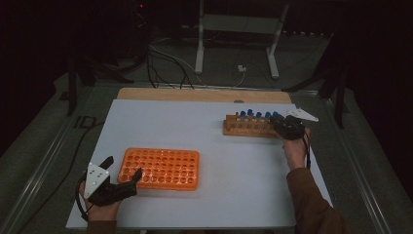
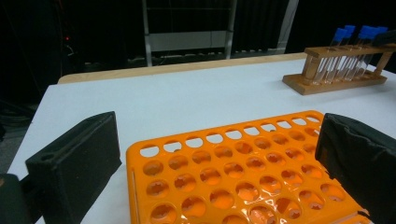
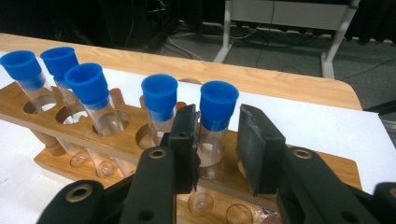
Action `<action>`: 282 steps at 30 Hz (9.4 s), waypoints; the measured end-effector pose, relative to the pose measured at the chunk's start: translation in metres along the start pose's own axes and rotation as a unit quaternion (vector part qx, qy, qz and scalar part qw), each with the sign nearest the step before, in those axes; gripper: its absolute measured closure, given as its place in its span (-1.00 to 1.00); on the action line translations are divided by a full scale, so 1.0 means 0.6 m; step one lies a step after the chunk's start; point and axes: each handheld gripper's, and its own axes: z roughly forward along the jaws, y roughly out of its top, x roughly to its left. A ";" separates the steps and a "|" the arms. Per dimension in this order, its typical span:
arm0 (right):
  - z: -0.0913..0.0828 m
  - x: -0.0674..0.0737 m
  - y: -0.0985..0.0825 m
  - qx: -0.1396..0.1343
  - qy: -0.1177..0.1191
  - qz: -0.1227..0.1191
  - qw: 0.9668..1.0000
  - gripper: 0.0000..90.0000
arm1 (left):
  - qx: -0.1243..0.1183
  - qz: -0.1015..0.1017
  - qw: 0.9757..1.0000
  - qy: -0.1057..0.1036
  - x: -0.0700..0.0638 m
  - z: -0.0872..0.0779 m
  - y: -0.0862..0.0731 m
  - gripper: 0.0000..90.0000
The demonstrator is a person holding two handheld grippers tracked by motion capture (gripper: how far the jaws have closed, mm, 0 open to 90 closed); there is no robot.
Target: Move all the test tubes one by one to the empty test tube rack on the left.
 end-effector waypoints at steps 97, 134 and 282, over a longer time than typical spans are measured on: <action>-0.138 0.220 0.002 -0.017 0.260 -0.077 0.962 0.71 | 0.055 0.095 0.977 -0.185 -0.252 0.186 0.066 -0.86; -0.151 0.240 0.005 -0.014 0.307 -0.061 0.950 -0.33 | 0.068 0.089 0.968 -0.224 -0.275 0.224 0.081 0.72; -0.067 0.053 0.037 0.029 0.093 -0.022 0.995 -0.50 | 0.068 0.002 0.988 -0.138 -0.128 0.165 0.036 -0.99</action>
